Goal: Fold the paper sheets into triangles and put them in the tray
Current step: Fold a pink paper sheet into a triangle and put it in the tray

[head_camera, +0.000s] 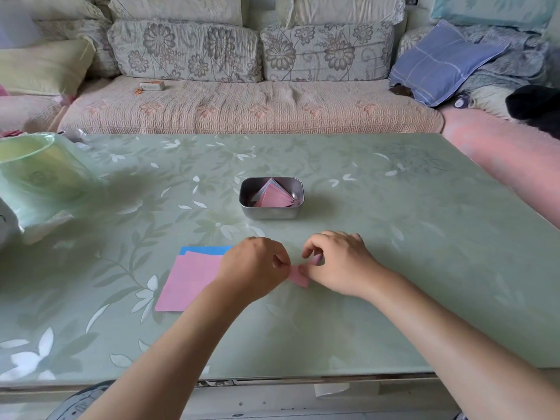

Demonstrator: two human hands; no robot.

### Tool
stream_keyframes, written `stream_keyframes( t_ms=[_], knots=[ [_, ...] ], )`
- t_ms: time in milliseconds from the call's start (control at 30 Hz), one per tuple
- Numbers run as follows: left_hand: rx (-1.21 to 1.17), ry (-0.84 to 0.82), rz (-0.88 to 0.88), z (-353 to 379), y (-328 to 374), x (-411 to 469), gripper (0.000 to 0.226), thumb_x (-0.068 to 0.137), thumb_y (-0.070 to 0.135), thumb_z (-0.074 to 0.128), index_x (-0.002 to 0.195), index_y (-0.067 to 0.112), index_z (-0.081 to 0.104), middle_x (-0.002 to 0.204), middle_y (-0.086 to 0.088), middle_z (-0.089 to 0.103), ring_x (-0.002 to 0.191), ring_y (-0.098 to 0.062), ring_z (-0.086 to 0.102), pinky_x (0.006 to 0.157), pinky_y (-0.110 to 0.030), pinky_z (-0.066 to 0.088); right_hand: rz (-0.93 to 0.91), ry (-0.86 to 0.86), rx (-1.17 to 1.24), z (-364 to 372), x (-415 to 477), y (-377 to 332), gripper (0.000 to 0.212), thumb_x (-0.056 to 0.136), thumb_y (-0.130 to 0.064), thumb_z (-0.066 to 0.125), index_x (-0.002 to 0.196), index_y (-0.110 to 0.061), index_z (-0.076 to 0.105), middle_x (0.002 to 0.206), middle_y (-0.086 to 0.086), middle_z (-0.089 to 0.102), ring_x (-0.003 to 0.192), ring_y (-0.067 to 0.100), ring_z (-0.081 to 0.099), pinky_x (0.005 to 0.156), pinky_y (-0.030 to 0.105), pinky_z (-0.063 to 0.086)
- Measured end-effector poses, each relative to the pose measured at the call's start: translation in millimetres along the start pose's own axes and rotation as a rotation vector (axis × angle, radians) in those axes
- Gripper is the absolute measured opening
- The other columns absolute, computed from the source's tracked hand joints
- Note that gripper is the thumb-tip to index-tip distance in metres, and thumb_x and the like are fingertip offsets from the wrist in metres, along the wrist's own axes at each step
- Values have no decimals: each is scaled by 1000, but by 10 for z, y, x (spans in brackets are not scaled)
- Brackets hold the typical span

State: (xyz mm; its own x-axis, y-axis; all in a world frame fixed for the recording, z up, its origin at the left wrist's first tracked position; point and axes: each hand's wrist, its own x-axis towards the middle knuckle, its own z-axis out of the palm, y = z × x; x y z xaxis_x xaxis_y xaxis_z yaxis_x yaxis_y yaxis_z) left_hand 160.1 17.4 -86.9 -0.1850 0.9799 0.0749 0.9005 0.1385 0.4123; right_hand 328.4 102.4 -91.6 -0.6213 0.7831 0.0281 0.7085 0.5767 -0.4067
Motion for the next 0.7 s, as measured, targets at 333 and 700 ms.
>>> stream_keyframes(
  t_ms=[333,700],
  knots=[
    [-139,15,367,144,22,-52,20,84,8,60,81,20,76,87,3,61,85,-20,53,75,-30,44,-17,70,-21,47,-29,31,31,75,-55,72,98,-35,65,98,-10,54,103,16,52,94,36,37],
    [-55,-9,467,74,17,-246,38,79,1,59,103,27,74,97,5,61,89,-18,54,74,2,29,49,-44,222,4,-13,239,22,77,-43,78,97,-42,69,99,-15,54,73,-12,50,69,18,38]
  ],
)
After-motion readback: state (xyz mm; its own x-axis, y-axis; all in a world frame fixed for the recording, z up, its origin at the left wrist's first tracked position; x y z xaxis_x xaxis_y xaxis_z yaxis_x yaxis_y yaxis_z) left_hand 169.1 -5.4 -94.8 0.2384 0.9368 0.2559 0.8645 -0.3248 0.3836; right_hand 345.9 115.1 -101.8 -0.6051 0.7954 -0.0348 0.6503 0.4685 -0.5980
